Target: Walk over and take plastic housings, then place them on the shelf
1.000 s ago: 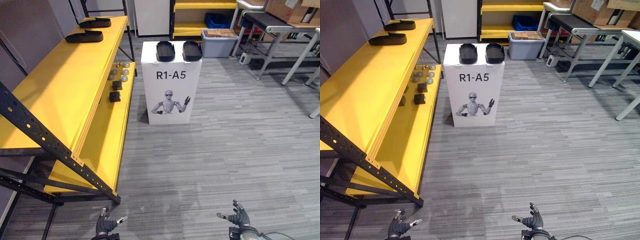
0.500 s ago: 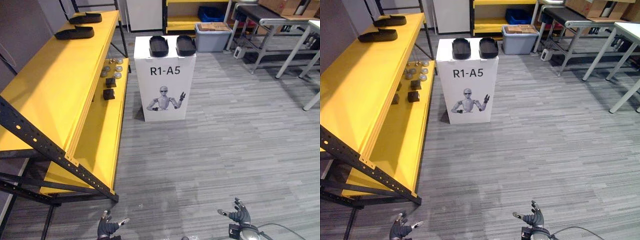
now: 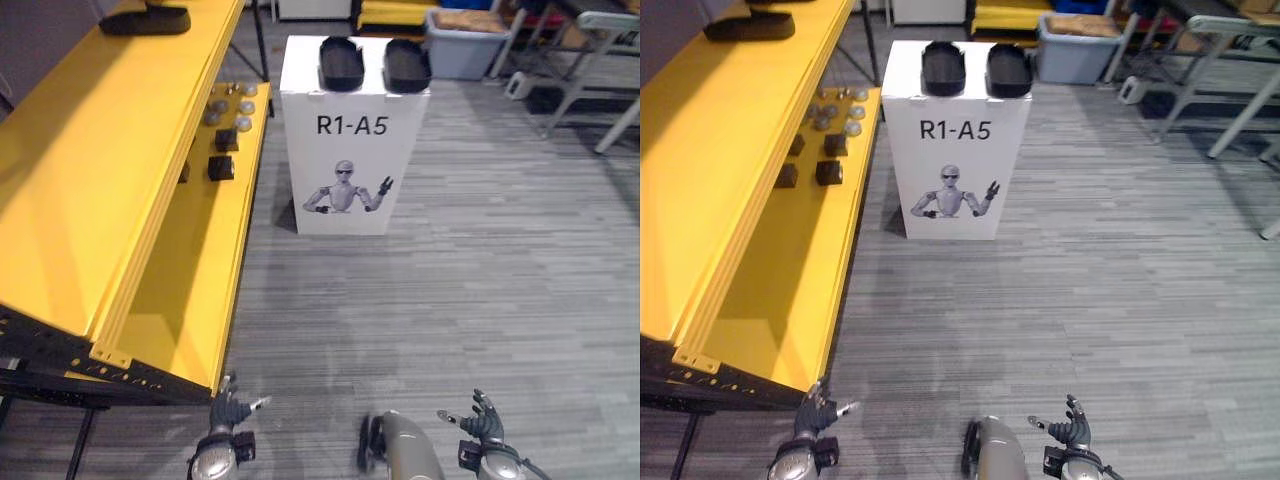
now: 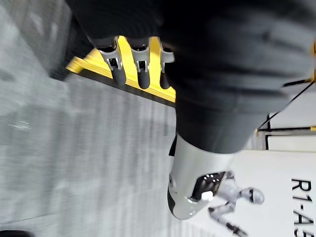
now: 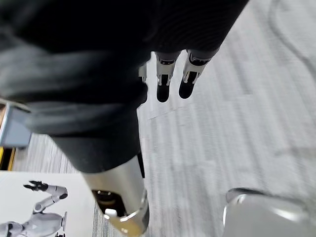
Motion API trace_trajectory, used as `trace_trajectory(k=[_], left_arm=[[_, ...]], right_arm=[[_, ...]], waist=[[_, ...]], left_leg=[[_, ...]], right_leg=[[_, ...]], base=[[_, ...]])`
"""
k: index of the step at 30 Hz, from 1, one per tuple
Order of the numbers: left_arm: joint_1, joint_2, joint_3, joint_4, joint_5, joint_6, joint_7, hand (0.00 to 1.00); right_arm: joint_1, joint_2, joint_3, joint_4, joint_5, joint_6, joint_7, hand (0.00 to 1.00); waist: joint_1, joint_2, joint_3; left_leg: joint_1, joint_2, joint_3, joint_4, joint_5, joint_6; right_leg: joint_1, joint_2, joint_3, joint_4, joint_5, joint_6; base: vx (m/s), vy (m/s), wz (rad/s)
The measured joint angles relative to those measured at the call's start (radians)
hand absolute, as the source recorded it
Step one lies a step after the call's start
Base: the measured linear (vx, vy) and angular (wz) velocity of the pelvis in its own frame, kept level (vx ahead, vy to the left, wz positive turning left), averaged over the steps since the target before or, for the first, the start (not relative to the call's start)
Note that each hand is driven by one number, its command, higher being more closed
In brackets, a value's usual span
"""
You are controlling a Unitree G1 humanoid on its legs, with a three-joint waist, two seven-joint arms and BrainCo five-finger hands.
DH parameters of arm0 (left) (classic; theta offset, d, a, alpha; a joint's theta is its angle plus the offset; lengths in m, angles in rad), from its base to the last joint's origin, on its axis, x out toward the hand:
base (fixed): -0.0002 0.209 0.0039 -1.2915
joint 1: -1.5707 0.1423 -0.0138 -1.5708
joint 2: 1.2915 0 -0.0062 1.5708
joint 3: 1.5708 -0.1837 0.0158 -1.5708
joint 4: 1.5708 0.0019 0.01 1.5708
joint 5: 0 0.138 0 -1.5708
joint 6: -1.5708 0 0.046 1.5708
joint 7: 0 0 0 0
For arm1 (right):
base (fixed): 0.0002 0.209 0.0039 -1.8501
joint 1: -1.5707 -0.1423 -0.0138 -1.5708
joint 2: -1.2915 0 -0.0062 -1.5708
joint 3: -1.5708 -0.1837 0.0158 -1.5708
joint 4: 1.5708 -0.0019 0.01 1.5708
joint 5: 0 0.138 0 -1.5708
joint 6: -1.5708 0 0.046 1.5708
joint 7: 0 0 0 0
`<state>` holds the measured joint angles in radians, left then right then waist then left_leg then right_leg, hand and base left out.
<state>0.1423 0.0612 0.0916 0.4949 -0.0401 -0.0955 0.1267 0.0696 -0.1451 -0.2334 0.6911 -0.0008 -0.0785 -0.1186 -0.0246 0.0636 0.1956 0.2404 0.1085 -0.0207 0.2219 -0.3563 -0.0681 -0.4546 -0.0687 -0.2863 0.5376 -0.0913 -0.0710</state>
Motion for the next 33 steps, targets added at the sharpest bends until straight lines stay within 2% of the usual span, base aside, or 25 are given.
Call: trace_trajectory(k=[1,3,4,5,7,8,10,11,12,13,14,15,16,18,20,21,22,24,27,28,29,30,31,32,33], left_arm=[[-0.016,-0.007,0.0,0.003,0.003,0.001,-0.001,0.0],[-0.011,-0.036,0.002,0.001,0.002,0.001,-0.001,0.0],[0.008,-0.052,0.003,-0.016,0.002,-0.001,-0.003,0.0],[0.023,-0.063,0.002,-0.051,0.001,-0.008,-0.006,0.0],[0.03,-0.068,0.0,-0.061,-0.007,-0.008,-0.006,0.0],[0.032,-0.069,0.0,-0.061,-0.013,-0.008,-0.006,0.0],[0.058,-0.069,0.0,-0.062,-0.015,-0.006,-0.005,0.0],[0.065,-0.07,0.002,-0.06,-0.015,-0.003,-0.005,0.0],[0.074,-0.075,0.002,-0.058,-0.016,0.002,-0.004,0.0],[0.083,-0.081,0.001,-0.056,-0.016,0.001,-0.003,0.0],[0.079,-0.078,0.001,-0.043,-0.016,0.0,-0.003,0.0],[0.067,-0.071,0.004,-0.038,-0.015,0.002,-0.002,0.0],[0.059,-0.069,0.004,-0.037,-0.015,0.002,-0.002,0.0],[0.062,-0.078,-0.002,-0.039,-0.015,0.003,-0.004,0.0],[0.089,-0.066,-0.019,-0.038,-0.016,0.004,-0.003,0.0],[0.089,-0.055,-0.03,-0.034,-0.016,0.006,-0.003,0.0],[0.087,-0.041,-0.045,-0.032,-0.016,0.007,-0.003,0.0],[0.085,-0.039,-0.041,-0.032,-0.017,0.008,0.0,0.0],[0.074,-0.032,-0.039,-0.016,-0.019,0.008,0.001,0.0],[0.066,-0.027,-0.039,0.004,-0.02,0.007,0.001,0.0],[0.059,-0.012,-0.039,0.021,-0.026,0.006,0.001,0.0],[0.052,-0.008,-0.038,0.04,-0.026,0.006,0.001,0.0],[0.048,-0.026,-0.036,0.061,-0.03,0.009,0.003,0.0],[0.045,-0.037,-0.037,0.063,-0.036,0.008,0.003,0.0],[0.041,-0.045,-0.037,0.064,-0.036,0.008,0.003,0.0]], right_arm=[[-0.021,-0.005,-0.001,-0.001,0.0,0.0,0.0,0.0],[-0.013,-0.002,0.012,-0.02,0.002,0.0,0.0,0.0],[0.001,0.006,0.03,-0.052,0.005,-0.001,0.001,0.0],[0.008,0.028,0.038,-0.088,0.01,-0.004,-0.004,0.0],[0.0,0.044,0.041,-0.106,0.024,-0.006,-0.012,0.0],[-0.002,0.05,0.04,-0.107,0.027,-0.006,-0.014,0.0],[-0.04,0.058,0.039,-0.078,0.033,-0.006,-0.019,0.0],[-0.055,0.058,0.035,-0.063,0.033,-0.006,-0.02,0.0],[-0.067,0.059,0.02,-0.038,0.035,-0.005,-0.021,0.0],[-0.063,0.056,0.006,-0.021,0.035,-0.005,-0.023,0.0],[-0.066,0.065,0.006,0.002,0.035,-0.001,-0.026,0.0],[-0.053,0.068,0.009,0.0,0.034,-0.001,-0.027,0.0],[-0.049,0.066,0.006,-0.001,0.032,-0.001,-0.028,0.0],[-0.032,0.067,0.002,-0.006,0.025,-0.001,-0.028,0.0],[-0.026,0.081,0.022,-0.009,0.008,-0.001,-0.025,0.0],[-0.021,0.084,0.026,-0.008,0.003,-0.001,-0.024,0.0],[-0.002,0.083,0.04,-0.008,-0.001,-0.001,-0.022,0.0],[0.012,0.09,0.044,-0.008,-0.005,0.001,-0.018,0.0],[0.004,0.089,0.052,0.004,-0.008,0.001,-0.017,0.0],[0.003,0.084,0.057,0.015,-0.008,0.001,-0.017,0.0],[0.007,0.083,0.058,0.039,-0.009,0.001,-0.017,0.0],[0.012,0.076,0.058,0.052,-0.01,0.001,-0.017,0.0],[0.007,0.058,0.058,0.074,-0.013,0.007,-0.017,0.0],[0.002,0.055,0.054,0.062,-0.013,0.007,-0.018,0.0],[0.003,0.051,0.052,0.057,-0.013,0.007,-0.018,0.0]], waist=[[-0.002,0.0,0.003],[-0.005,0.005,0.011],[0.0,0.003,0.014],[0.015,0.005,0.017],[0.046,-0.005,0.022],[0.057,-0.009,0.022],[0.093,-0.021,0.03],[0.098,-0.026,0.033],[0.099,-0.026,0.034],[0.098,-0.015,0.027],[0.1,-0.033,0.024],[0.089,-0.063,0.016],[0.09,-0.067,0.017],[0.104,-0.074,0.02],[0.093,-0.075,0.02],[0.089,-0.076,0.019],[0.084,-0.078,0.018],[0.077,-0.079,0.018],[0.062,-0.065,0.023],[0.062,-0.063,0.021],[0.061,-0.079,0.012],[0.055,-0.082,0.008],[0.062,-0.053,-0.01],[0.061,-0.051,-0.012],[0.057,-0.049,-0.013]], left_leg=[[-0.014,-0.002,-0.002,0.043,0.072,-0.038],[-0.063,0.004,0.021,0.282,0.234,-0.015],[-0.153,0.039,0.025,0.528,0.387,-0.034],[-0.278,0.084,0.057,0.785,0.326,-0.041],[-0.434,0.119,0.107,0.933,0.226,-0.03],[-0.472,0.12,0.126,0.92,0.203,-0.02],[-0.591,0.083,0.186,0.689,0.128,0.003],[-0.601,0.056,0.183,0.581,0.127,0.003],[-0.59,0.005,0.167,0.315,0.167,0.001],[-0.572,-0.025,0.119,0.128,0.333,0.027],[-0.549,-0.043,0.122,0.13,0.363,0.088],[-0.543,-0.07,0.131,0.128,0.336,0.1],[-0.542,-0.074,0.138,0.14,0.315,0.105],[-0.498,-0.075,0.186,0.17,0.24,0.119],[-0.389,-0.087,0.227,0.163,0.162,0.132],[-0.367,-0.092,0.228,0.163,0.147,0.134],[-0.325,-0.096,0.233,0.159,0.127,0.136],[-0.264,-0.095,0.233,0.126,0.109,0.132],[-0.182,-0.05,0.224,0.077,0.104,0.12],[-0.161,-0.024,0.209,0.075,0.09,0.092],[-0.14,-0.018,0.197,0.074,0.071,0.058],[-0.129,-0.011,0.177,0.075,0.061,0.041],[-0.125,0.023,0.158,0.075,0.062,0.023],[-0.122,0.03,0.147,0.072,0.09,-0.01],[-0.119,0.031,0.135,0.074,0.104,-0.013]], right_leg=[[0.017,-0.008,-0.011,0.013,-0.029,-0.009],[0.151,0.002,-0.059,-0.042,-0.053,-0.015],[0.28,0.031,-0.052,-0.161,-0.054,-0.016],[0.399,0.074,-0.045,-0.276,-0.054,-0.016],[0.505,0.106,-0.016,-0.366,-0.054,-0.016],[0.527,0.108,-0.005,-0.388,-0.054,-0.016],[0.595,0.094,0.066,-0.454,-0.056,-0.012],[0.605,0.08,0.087,-0.46,-0.064,0.003],[0.627,0.064,0.112,-0.461,-0.082,0.031],[0.646,0.066,0.139,-0.459,-0.113,0.063],[0.668,0.045,0.161,-0.459,-0.13,0.082],[0.663,0.012,0.165,-0.445,-0.132,0.085],[0.659,0.002,0.168,-0.426,-0.134,0.089],[0.624,-0.032,0.196,-0.276,-0.162,0.133],[0.478,-0.096,0.196,0.139,-0.167,0.194],[0.442,-0.109,0.193,0.226,-0.176,0.202],[0.374,-0.128,0.176,0.323,-0.178,0.198],[0.281,-0.155,0.118,0.345,-0.191,0.177],[0.184,-0.119,0.086,0.13,-0.185,0.171],[0.169,-0.085,0.1,-0.012,-0.161,0.153],[0.169,-0.057,0.149,-0.137,-0.022,0.141],[0.179,-0.043,0.163,-0.137,0.032,0.106],[0.179,-0.018,0.159,-0.115,0.022,0.094],[0.176,-0.015,0.156,-0.094,-0.011,0.079],[0.183,-0.02,0.148,-0.088,-0.027,0.077]], base=[[0.76,-0.315,0.18],[0.67,-0.295,0.2],[0.57,-0.237,0.06],[0.56,-0.22,-0.08],[0.47,-0.137,-0.33],[0.46,-0.068,-0.55],[0.45,0.017,-0.83],[0.47,0.102,-0.86],[0.56,0.196,-0.7],[0.56,0.208,-0.7],[0.58,0.202,-0.38],[0.39,0.119,-0.18],[0.46,0.148,-0.2],[0.42,0.16,-0.56],[0.46,0.175,-0.59],[0.38,0.086,-0.17],[0.41,0.039,0.02],[0.42,0.004,0.05],[0.44,-0.115,0.1],[0.46,-0.191,0.26],[0.48,-0.209,0.38],[0.51,-0.246,0.2],[0.49,-0.28,0.02],[0.47,-0.298,-0.07],[0.42,-0.298,0.3]])
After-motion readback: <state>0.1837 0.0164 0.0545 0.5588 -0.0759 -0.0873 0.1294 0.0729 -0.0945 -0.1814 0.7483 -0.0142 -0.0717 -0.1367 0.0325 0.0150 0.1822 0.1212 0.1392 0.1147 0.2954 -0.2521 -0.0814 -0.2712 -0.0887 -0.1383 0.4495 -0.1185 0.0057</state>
